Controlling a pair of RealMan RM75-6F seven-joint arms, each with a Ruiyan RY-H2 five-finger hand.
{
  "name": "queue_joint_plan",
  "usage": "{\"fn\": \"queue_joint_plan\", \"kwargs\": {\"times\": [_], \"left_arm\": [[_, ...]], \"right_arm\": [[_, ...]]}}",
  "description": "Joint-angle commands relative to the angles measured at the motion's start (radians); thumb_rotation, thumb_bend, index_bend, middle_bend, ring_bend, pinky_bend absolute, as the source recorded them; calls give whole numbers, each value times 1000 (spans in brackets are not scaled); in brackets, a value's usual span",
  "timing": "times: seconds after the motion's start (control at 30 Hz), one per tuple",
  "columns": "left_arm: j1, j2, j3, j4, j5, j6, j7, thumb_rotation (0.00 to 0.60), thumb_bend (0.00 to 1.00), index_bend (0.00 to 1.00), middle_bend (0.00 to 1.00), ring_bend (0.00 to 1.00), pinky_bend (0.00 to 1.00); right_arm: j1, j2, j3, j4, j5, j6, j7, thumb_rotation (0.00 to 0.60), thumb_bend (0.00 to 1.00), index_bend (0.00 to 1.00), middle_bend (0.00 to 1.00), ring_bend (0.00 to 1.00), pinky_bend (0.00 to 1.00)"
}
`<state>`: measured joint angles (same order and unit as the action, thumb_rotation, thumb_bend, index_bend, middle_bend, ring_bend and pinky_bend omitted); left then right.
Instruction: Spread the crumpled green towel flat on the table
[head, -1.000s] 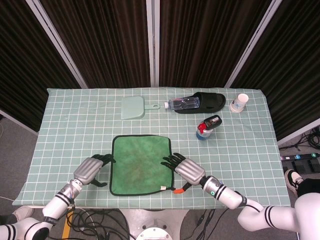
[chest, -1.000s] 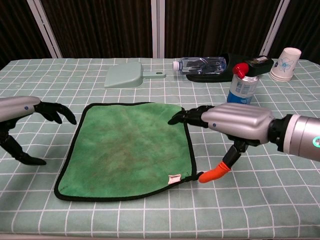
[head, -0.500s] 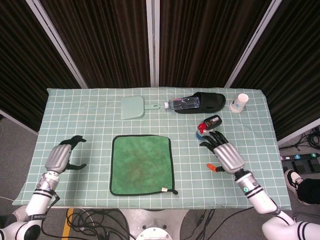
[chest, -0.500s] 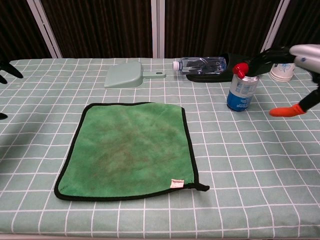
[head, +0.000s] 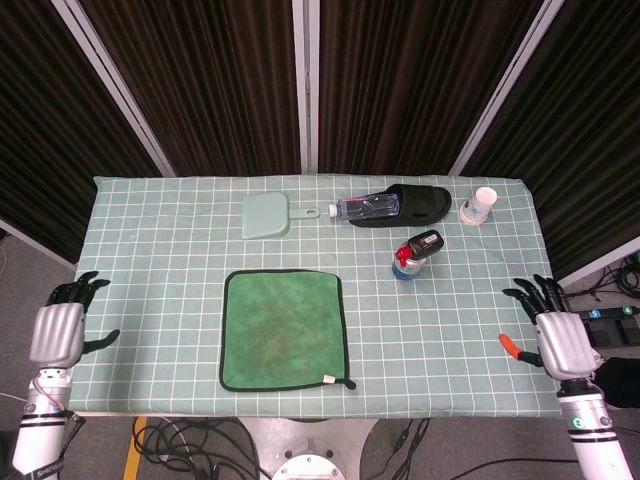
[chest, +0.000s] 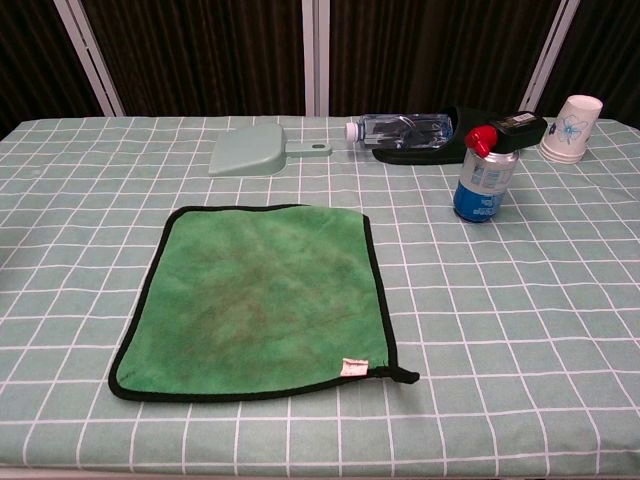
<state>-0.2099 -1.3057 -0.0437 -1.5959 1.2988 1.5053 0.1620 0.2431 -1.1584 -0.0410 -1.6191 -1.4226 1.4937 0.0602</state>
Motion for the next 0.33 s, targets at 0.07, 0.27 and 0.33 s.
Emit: {"fn": "queue_joint_plan", "kwargs": {"times": [0.07,0.27,0.33], "left_arm": [[51,19,18,-10,24,55,38,600,122,299,251,243,205],[98,52,32,-21,39,83,33,600,122,299,251,243,205],[108,59,35,-18,40,83,29,600,122,299,251,243,204]], "right_arm": [[-47,30,1,0,4,34,41,598,134,210,118,0,0],[-92,35,0,28,-12,45,91,598,134,209,116,0,0],[-96,32,0,42,-20,38,106,598,134,209,116,0,0]]}}
